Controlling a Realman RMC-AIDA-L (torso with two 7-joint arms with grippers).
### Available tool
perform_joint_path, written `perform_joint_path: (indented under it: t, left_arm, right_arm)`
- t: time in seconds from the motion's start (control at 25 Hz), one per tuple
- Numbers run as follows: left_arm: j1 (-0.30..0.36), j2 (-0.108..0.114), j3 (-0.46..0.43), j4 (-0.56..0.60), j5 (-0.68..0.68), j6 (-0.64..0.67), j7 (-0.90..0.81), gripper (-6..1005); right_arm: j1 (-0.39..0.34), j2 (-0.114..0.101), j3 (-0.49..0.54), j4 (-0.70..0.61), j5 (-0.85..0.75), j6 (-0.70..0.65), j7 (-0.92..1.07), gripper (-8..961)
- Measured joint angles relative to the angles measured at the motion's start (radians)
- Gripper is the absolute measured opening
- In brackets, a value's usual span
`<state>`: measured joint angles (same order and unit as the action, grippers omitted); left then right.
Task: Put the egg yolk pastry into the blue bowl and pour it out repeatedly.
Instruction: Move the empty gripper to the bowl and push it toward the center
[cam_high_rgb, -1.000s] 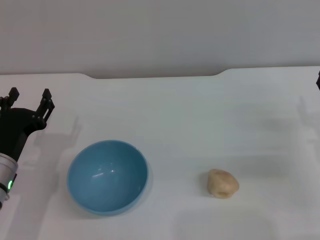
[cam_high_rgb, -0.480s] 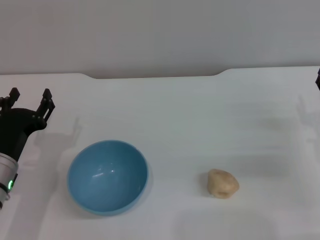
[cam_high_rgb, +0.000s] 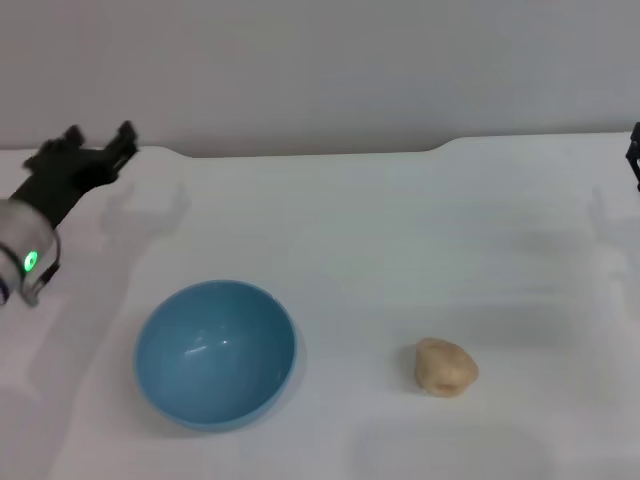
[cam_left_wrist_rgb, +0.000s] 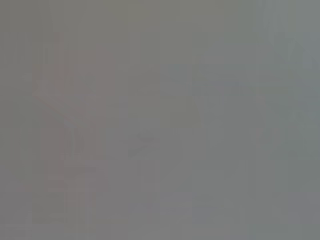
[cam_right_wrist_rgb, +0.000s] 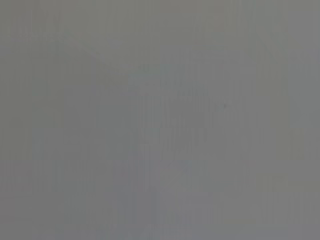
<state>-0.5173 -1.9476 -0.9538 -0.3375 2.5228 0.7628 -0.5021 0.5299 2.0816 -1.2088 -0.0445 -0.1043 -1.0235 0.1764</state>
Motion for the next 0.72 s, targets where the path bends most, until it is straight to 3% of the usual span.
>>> perform_joint_path:
  t: [0.2, 0.36, 0.48, 0.6, 0.72]
  left_arm:
    - [-0.105, 0.054, -0.003, -0.007, 0.166, -0.098, -0.198, 744]
    - [-0.145, 0.106, -0.004, -0.092, 0.249, -0.194, -0.274, 743]
    - [-0.167, 0.171, 0.022, -0.222, 0.328, -0.316, -0.374, 742]
    - [-0.173, 0.266, 0.096, -0.385, 0.36, -0.377, -0.458, 741]
    - [-0.161, 0.329, 0.124, -0.517, 0.361, -0.441, -0.487, 740]
  right_arm:
    - [0.005, 0.0, -0.005, 0.0, 0.0, 0.02, 0.0, 555]
    - [-0.001, 0.001, -0.014, 0.0, 0.0, 0.021, 0.0, 555]
    - [-0.003, 0.002, -0.015, 0.0, 0.0, 0.021, 0.001, 555]
    - [-0.004, 0.003, -0.018, 0.002, 0.0, 0.021, 0.004, 555]
    - [-0.008, 0.003, -0.024, 0.002, 0.0, 0.02, 0.004, 555]
